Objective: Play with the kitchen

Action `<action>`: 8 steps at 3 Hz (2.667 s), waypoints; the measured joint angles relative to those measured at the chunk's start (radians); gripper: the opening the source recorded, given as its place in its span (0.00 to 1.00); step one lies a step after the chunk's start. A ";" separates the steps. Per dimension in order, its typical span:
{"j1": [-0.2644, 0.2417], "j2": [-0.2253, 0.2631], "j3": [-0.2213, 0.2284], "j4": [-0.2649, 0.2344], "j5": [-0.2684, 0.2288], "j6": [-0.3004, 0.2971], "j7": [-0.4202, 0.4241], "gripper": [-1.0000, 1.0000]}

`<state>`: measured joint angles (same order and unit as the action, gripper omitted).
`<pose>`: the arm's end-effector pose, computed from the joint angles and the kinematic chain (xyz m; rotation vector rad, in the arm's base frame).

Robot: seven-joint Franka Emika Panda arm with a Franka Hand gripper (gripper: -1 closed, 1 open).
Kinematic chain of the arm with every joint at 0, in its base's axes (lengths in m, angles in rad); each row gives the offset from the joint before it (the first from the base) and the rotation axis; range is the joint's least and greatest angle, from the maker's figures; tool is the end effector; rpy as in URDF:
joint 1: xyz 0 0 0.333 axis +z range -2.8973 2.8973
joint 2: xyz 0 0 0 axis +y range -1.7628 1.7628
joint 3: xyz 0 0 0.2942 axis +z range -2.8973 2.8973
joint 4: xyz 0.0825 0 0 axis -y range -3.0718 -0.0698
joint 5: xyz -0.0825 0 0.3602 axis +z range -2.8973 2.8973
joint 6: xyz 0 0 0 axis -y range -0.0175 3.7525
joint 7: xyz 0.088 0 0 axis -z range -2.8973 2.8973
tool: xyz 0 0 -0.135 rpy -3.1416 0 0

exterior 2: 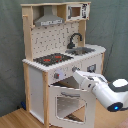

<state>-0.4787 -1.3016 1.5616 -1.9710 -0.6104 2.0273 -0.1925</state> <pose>0.1671 0.5298 0.4136 0.8961 0.9755 0.6550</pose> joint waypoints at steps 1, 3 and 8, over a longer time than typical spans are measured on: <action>0.062 0.000 -0.016 -0.077 0.000 0.010 0.023 1.00; 0.190 0.001 -0.083 -0.219 -0.001 0.100 0.020 1.00; 0.222 -0.001 -0.206 -0.514 -0.001 0.487 0.164 1.00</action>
<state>-0.2571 -1.3027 1.3559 -2.4853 -0.6114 2.5145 -0.0287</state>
